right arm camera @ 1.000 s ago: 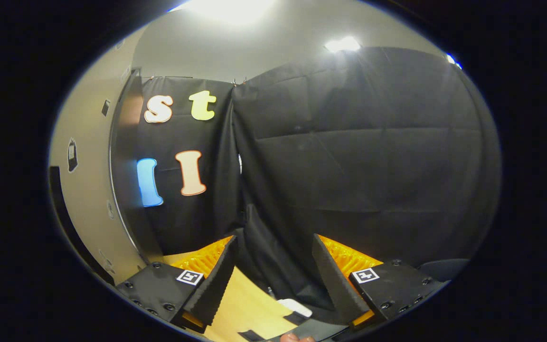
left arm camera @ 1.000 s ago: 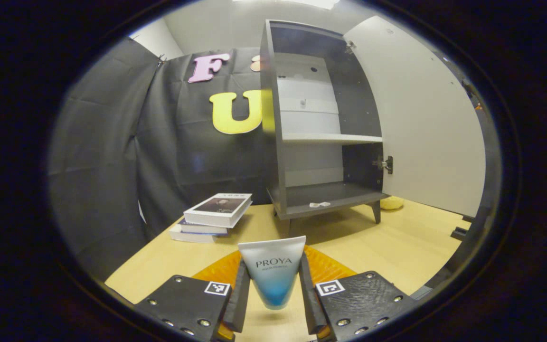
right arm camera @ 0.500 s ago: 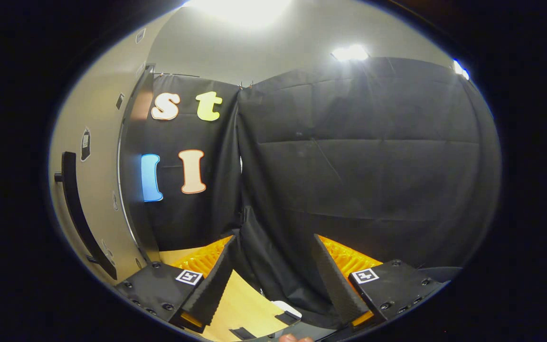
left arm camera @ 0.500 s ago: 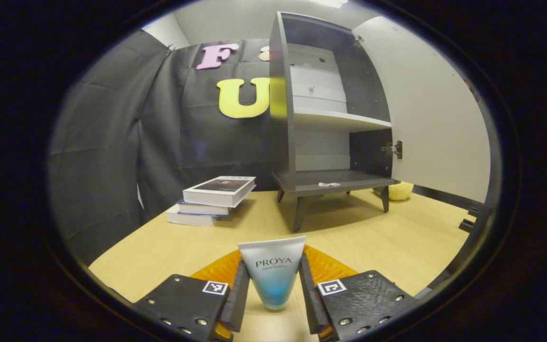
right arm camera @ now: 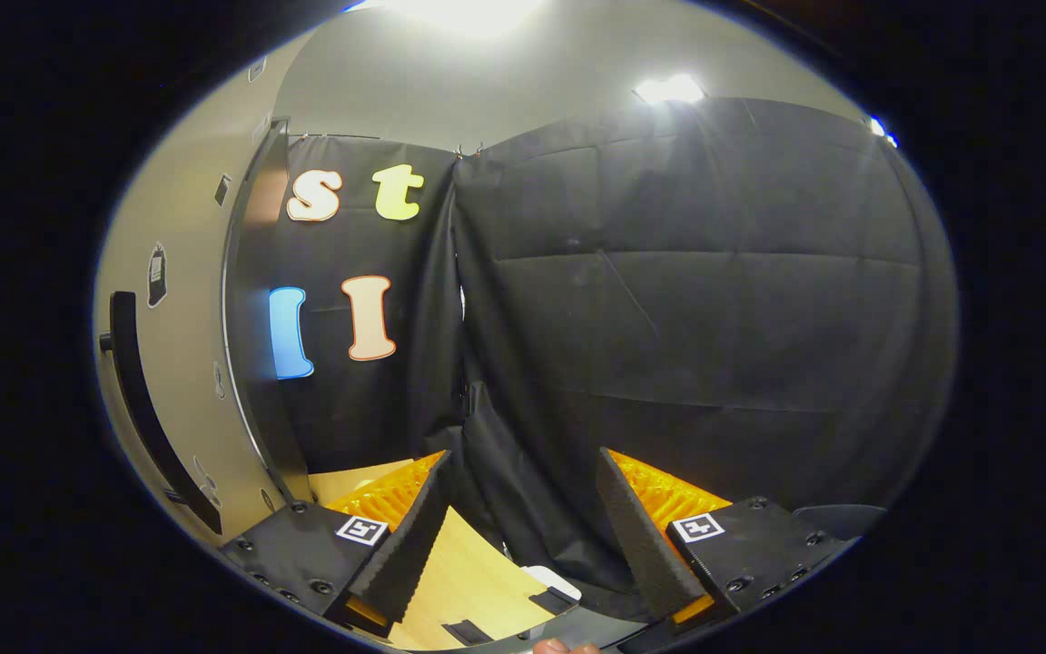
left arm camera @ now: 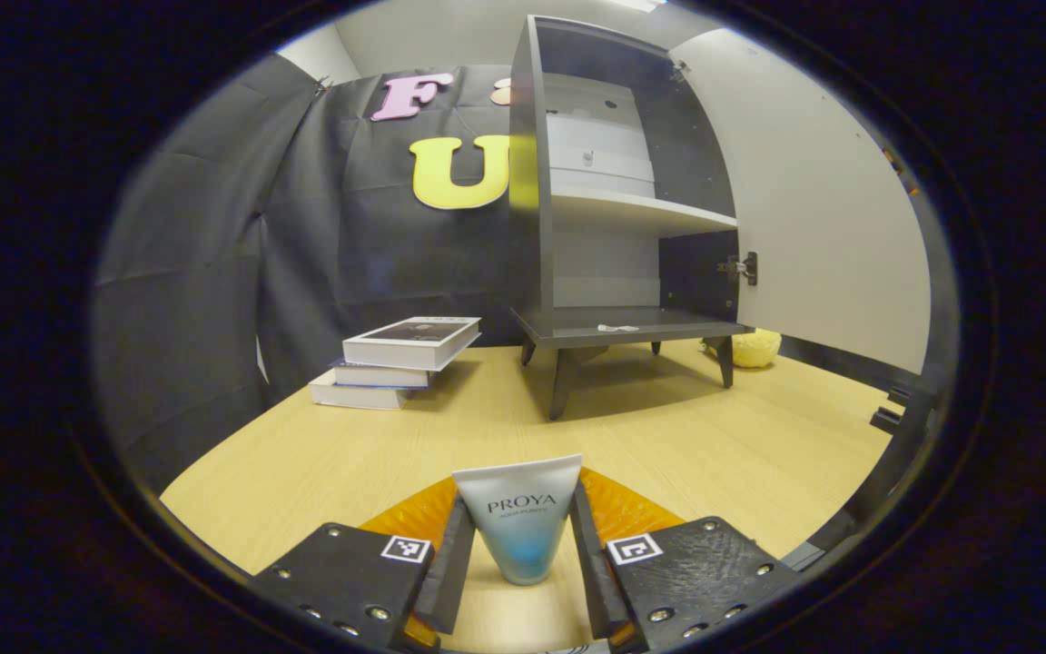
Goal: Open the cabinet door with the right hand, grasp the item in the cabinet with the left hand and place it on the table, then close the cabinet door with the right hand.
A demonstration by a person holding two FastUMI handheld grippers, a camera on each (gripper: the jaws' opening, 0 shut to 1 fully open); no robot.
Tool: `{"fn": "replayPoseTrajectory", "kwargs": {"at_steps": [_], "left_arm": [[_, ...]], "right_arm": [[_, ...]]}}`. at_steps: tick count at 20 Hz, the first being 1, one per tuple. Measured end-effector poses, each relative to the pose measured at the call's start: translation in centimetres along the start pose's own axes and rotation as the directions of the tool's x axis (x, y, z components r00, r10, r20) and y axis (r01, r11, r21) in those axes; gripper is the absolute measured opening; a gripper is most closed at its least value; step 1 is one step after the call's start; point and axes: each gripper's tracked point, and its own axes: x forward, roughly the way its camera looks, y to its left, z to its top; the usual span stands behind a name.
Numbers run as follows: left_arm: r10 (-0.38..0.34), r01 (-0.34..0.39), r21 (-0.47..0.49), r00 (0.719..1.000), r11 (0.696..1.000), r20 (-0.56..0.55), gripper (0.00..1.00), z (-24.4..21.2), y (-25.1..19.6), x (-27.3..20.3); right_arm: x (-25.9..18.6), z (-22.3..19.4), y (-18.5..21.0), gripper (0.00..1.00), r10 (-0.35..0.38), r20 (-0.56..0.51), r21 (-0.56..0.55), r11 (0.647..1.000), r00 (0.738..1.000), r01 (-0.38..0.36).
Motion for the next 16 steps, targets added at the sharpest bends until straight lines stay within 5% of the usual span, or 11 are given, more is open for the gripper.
{"fn": "replayPoseTrajectory", "kwargs": {"at_steps": [2,5,12,16], "left_arm": [[-0.006,0.006,0.007,1.000,1.000,0.001,0.56,0.2,0.1,0.0],[-0.039,0.039,0.004,0.999,0.999,0.004,0.84,0.8,-0.6,-0.5],[0.048,-0.058,0.115,0.995,0.992,0.088,0.84,9.0,0.5,-4.6],[0.069,-0.089,0.170,0.990,0.981,0.123,0.85,14.4,0.3,-8.1]], "right_arm": [[0.1,-0.3,-0.2,0.92,0.006,-0.002,0.013,1.000,1.000,-0.006],[0.7,-1.2,-0.4,0.92,0.015,-0.012,0.007,1.000,1.000,-0.015],[1.4,-2.3,0.6,0.98,0.061,-0.005,-0.065,0.996,0.998,-0.061],[0.5,-0.6,4.2,0.94,0.175,0.025,-0.108,0.979,0.984,-0.171]]}}
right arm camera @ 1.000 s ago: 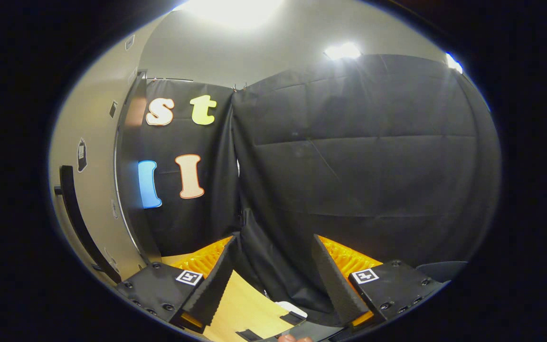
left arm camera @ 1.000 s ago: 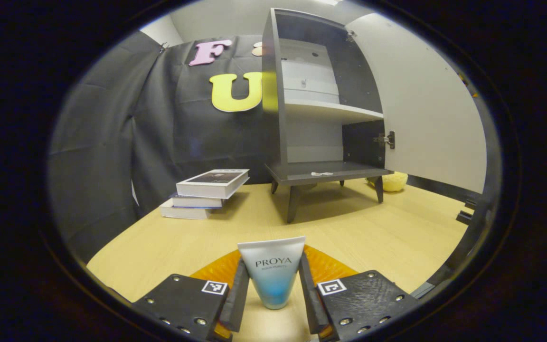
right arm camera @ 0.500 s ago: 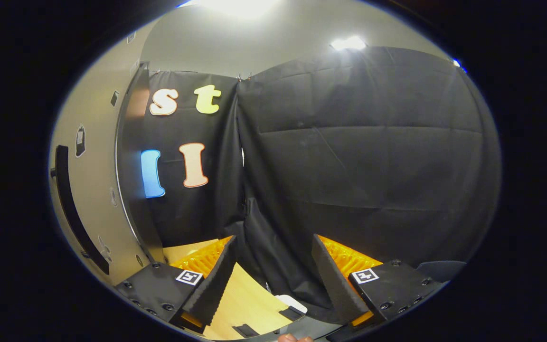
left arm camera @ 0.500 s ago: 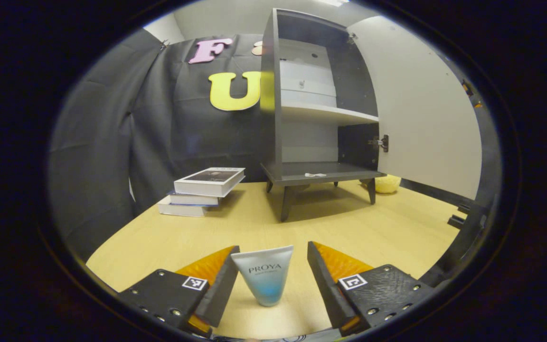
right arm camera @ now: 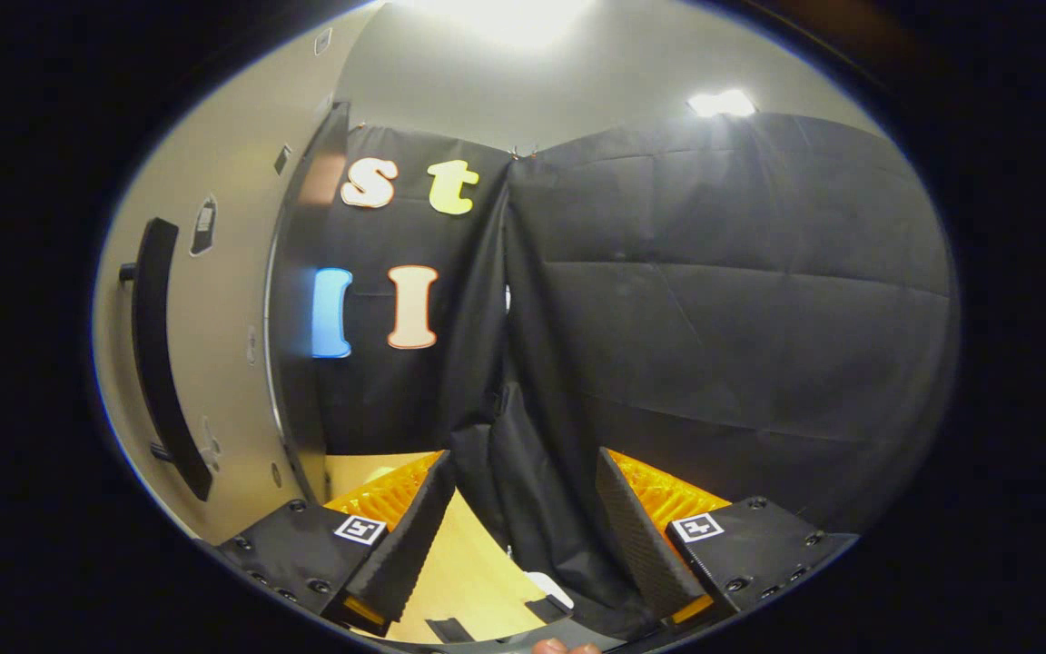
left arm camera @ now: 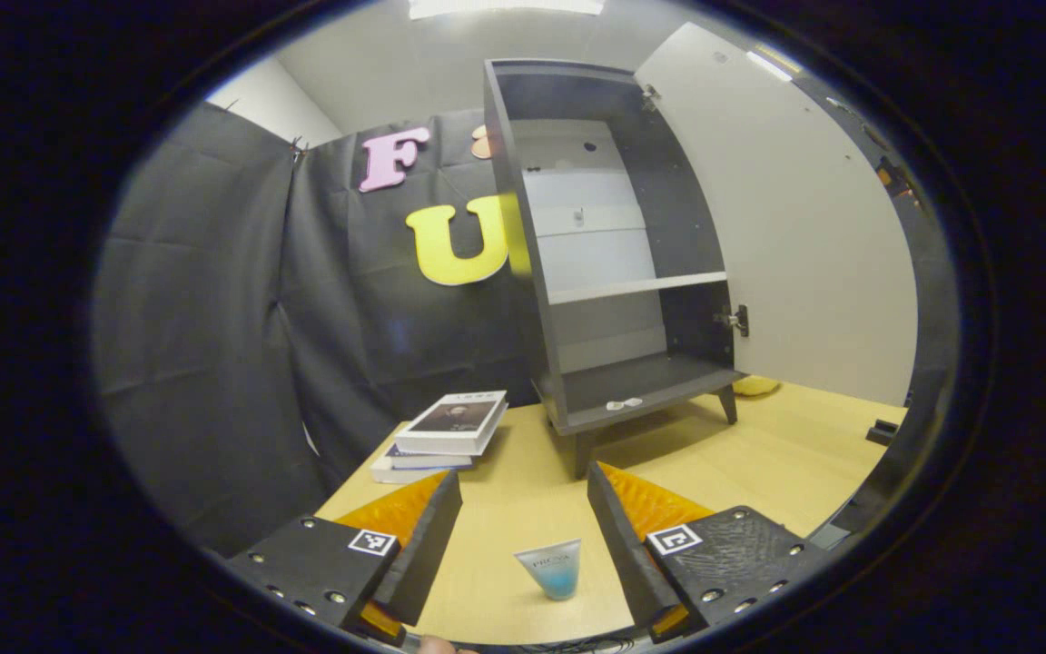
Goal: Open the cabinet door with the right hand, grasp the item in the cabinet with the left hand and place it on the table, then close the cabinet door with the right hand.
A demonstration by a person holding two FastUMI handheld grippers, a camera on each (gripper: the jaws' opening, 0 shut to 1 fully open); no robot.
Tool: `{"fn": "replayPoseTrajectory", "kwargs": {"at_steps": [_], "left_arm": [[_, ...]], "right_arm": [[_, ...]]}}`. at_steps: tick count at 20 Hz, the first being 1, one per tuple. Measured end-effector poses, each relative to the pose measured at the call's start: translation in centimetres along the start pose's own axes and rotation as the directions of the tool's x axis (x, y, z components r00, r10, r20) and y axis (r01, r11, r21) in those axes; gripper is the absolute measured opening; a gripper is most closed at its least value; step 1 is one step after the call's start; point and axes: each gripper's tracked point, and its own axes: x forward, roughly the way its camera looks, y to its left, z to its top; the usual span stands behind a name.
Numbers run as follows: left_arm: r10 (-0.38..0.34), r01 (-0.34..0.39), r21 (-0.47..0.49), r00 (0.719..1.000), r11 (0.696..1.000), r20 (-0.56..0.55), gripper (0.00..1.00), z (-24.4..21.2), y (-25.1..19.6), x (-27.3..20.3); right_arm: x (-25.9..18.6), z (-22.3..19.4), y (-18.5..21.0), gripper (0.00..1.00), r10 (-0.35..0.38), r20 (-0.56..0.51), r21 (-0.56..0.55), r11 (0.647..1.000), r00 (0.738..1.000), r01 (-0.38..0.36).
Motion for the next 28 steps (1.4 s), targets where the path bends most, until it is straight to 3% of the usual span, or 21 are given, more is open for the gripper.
{"fn": "replayPoseTrajectory", "kwargs": {"at_steps": [4,9,13,15,19,23,27,28], "left_arm": [[-0.072,0.072,0.058,0.997,0.996,-0.010,0.84,5.3,-2.8,-1.7],[-0.166,0.166,-0.094,0.986,0.982,0.009,0.84,11.9,-7.1,-3.7],[-0.209,0.210,-0.182,0.978,0.961,0.025,0.84,16.7,-8.0,-3.9],[-0.227,0.215,-0.223,0.973,0.951,-0.033,0.84,17.2,-7.8,-3.2],[-0.181,0.149,-0.300,0.980,0.942,-0.082,0.84,18.5,-5.1,-1.9],[-0.118,0.092,-0.297,0.991,0.951,-0.070,0.85,20.2,-1.5,-1.6],[-0.064,0.048,-0.303,0.997,0.952,-0.045,0.85,21.9,1.7,-1.3],[-0.045,0.030,-0.298,0.998,0.954,-0.043,0.85,22.0,2.6,-1.2]], "right_arm": [[-0.6,1.2,2.4,0.97,0.087,0.028,-0.022,0.996,0.996,-0.086],[-2.2,2.6,4.2,0.97,0.176,0.058,0.055,0.982,0.983,-0.179],[-3.0,3.7,4.4,1.00,0.196,0.087,0.052,0.978,0.977,-0.201],[-3.1,3.9,4.1,1.00,0.184,0.098,0.013,0.982,0.978,-0.186],[-3.8,4.3,6.0,1.00,0.236,0.097,0.062,0.968,0.967,-0.243],[-4.0,5.0,6.5,0.96,0.247,0.112,0.019,0.968,0.962,-0.251],[-4.2,5.5,8.0,1.00,0.303,0.103,0.030,0.951,0.947,-0.308],[-4.1,5.5,7.9,0.96,0.304,0.099,0.024,0.951,0.948,-0.307]]}}
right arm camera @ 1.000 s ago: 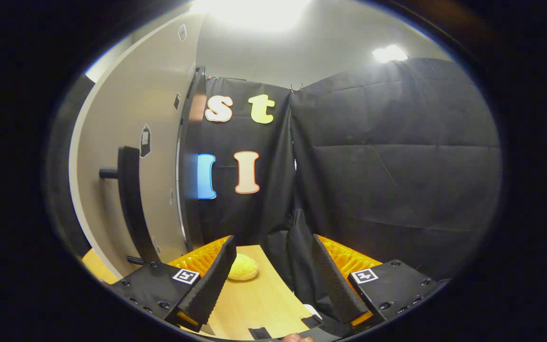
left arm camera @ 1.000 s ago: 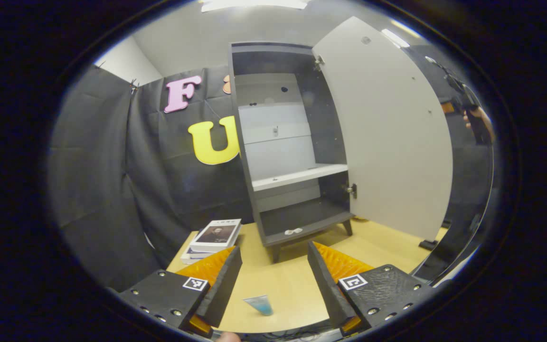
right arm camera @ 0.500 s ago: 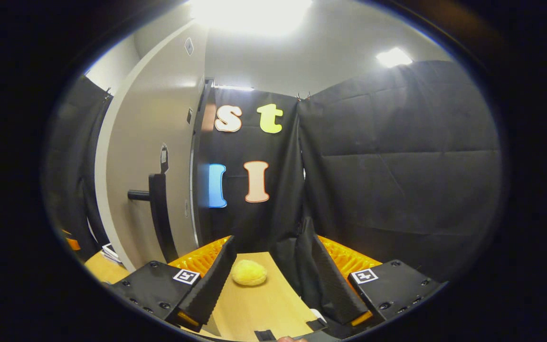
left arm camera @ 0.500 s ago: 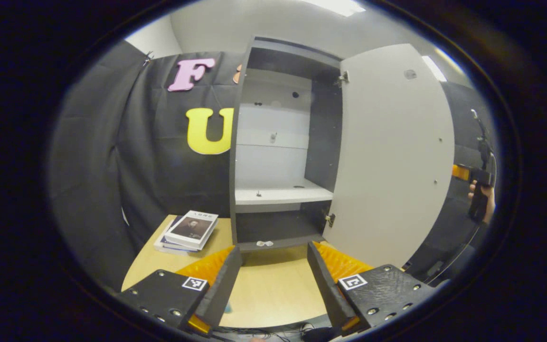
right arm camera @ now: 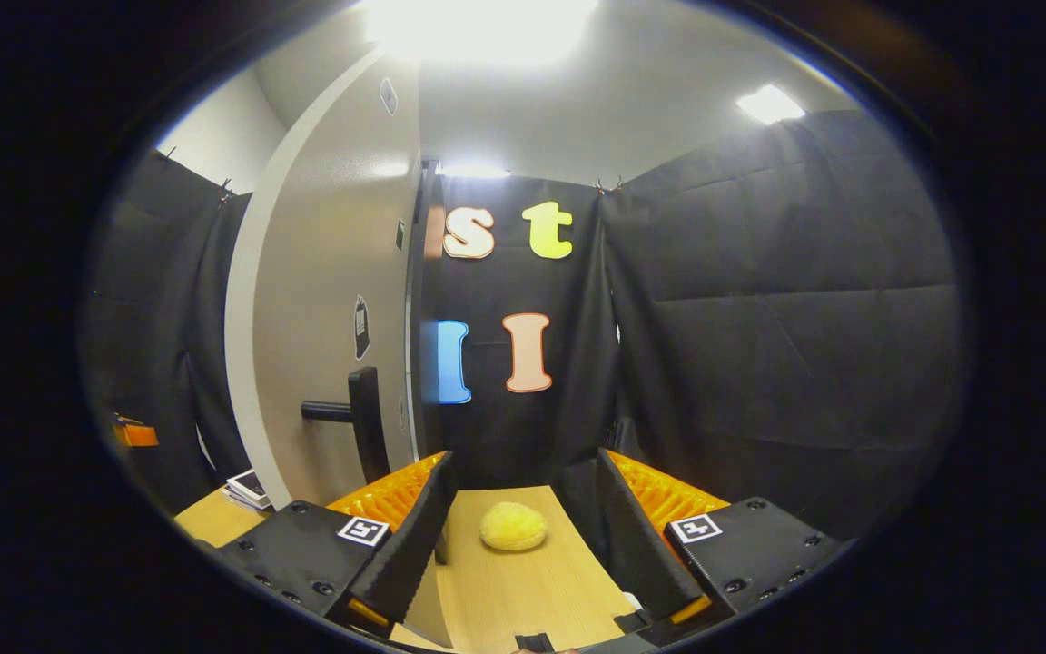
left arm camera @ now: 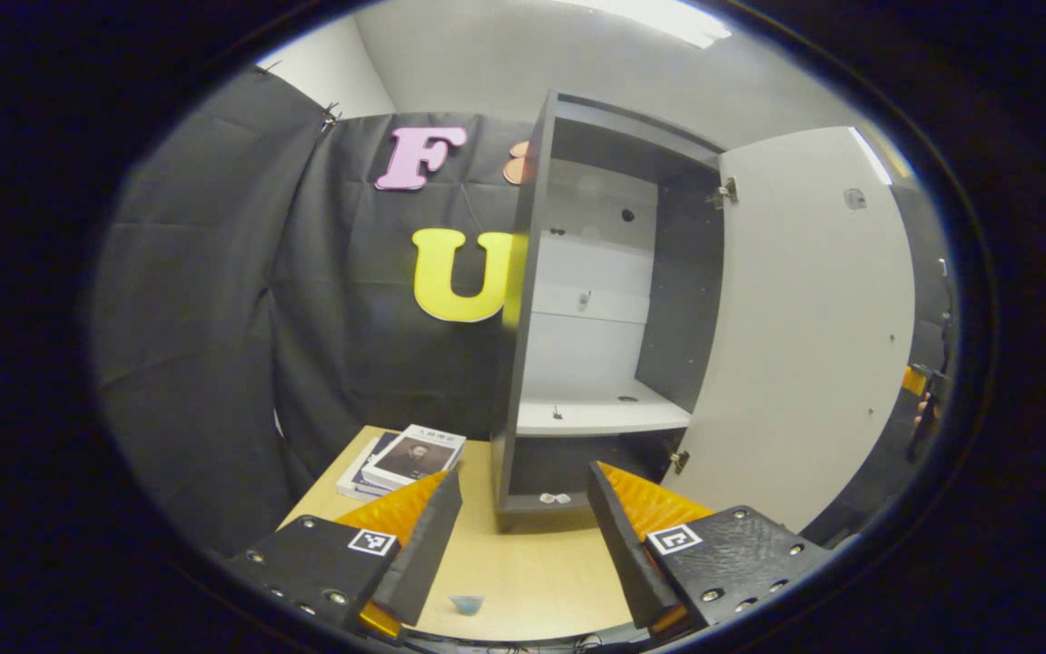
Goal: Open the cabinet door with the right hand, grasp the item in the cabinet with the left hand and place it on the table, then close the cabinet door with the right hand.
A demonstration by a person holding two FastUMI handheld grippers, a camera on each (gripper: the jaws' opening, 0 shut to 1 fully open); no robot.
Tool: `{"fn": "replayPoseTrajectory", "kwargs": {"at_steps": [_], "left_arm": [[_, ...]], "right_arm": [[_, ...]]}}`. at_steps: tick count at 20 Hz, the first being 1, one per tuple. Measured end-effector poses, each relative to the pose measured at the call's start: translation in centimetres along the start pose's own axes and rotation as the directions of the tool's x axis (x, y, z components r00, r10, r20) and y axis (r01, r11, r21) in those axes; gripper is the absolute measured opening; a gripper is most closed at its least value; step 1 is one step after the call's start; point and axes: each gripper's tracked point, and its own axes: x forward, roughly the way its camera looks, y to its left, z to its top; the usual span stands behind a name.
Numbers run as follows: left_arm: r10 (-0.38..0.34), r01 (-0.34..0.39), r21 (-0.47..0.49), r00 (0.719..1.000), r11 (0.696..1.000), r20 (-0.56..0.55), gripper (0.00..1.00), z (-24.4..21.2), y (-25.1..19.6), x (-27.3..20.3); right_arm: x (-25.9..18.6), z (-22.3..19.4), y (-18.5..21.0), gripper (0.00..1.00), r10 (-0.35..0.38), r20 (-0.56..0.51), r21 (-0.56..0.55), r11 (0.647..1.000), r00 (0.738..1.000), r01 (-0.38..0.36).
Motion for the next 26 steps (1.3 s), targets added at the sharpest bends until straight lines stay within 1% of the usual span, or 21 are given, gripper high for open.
{"fn": "replayPoseTrajectory", "kwargs": {"at_steps": [1,2,3,4,5,6,7,8,12,14,16,18,20,22,24,26], "left_arm": [[0.026,-0.026,0.005,1.000,1.000,0.004,0.84,0.0,0.8,0.0],[0.044,-0.044,0.003,0.999,0.999,0.006,0.85,0.0,1.4,0.0],[0.045,-0.045,-0.004,0.999,0.999,0.008,0.85,-0.3,1.2,-0.1],[0.038,-0.038,-0.012,0.999,0.999,0.001,0.85,-0.6,1.0,-0.1],[0.032,-0.033,-0.014,0.999,0.999,-0.006,0.85,-1.1,0.9,-0.2],[0.030,-0.031,-0.011,0.999,0.999,-0.013,0.85,-1.5,0.8,-0.2],[0.028,-0.028,-0.008,0.999,1.000,-0.024,0.84,-2.0,0.7,-0.2],[0.026,-0.027,-0.009,0.999,1.000,-0.034,0.85,-2.4,0.4,-0.2],[0.018,-0.021,-0.042,0.999,0.999,-0.051,0.85,-3.7,-0.8,-0.4],[0.045,-0.046,-0.024,0.997,0.999,-0.055,0.84,-4.1,-0.6,-0.8],[0.077,-0.077,-0.012,0.996,0.997,-0.047,0.84,-4.3,-0.4,-1.3],[0.102,-0.103,-0.021,0.994,0.994,-0.043,0.84,-4.6,0.0,-2.0],[0.135,-0.137,-0.044,0.990,0.990,-0.048,0.84,-4.9,0.7,-2.4],[0.163,-0.166,-0.052,0.986,0.985,-0.046,0.84,-5.0,1.4,-2.6],[0.201,-0.203,-0.046,0.979,0.978,-0.044,0.84,-4.9,2.6,-3.3],[0.228,-0.230,-0.051,0.973,0.972,-0.048,0.85,-5.0,3.4,-4.0]], "right_arm": [[-0.1,-0.1,0.2,0.92,0.004,-0.008,0.005,1.000,1.000,-0.004],[-0.2,0.0,0.6,0.96,0.016,-0.015,0.017,1.000,1.000,-0.015],[-0.2,0.0,1.3,0.96,0.036,-0.022,0.031,0.999,0.999,-0.035],[-0.2,0.0,1.6,0.89,0.051,-0.023,0.030,0.998,0.998,-0.050],[-0.3,0.2,2.1,0.95,0.069,-0.021,0.022,0.997,0.997,-0.068],[-0.4,0.3,2.7,0.95,0.086,-0.022,0.019,0.996,0.996,-0.086],[-0.5,0.0,3.4,0.87,0.104,-0.026,0.025,0.994,0.994,-0.103],[-0.7,0.0,4.2,0.94,0.124,-0.028,0.030,0.992,0.992,-0.123],[-1.6,-0.2,8.5,0.94,0.218,-0.040,0.050,0.975,0.975,-0.216],[-1.7,-0.2,10.6,0.95,0.271,-0.047,0.055,0.962,0.961,-0.268],[-1.4,-0.3,12.2,0.94,0.300,-0.054,0.061,0.953,0.952,-0.297],[-0.4,0.1,14.2,0.95,0.356,-0.043,0.083,0.933,0.934,-0.351],[0.2,-0.8,15.9,0.95,0.416,-0.065,0.139,0.904,0.907,-0.404],[0.6,-0.7,17.8,0.95,0.470,-0.063,0.179,0.873,0.880,-0.453],[1.3,-0.6,20.0,0.95,0.520,-0.063,0.188,0.845,0.852,-0.502],[2.3,-0.5,22.4,0.95,0.573,-0.059,0.189,0.810,0.817,-0.555]]}}
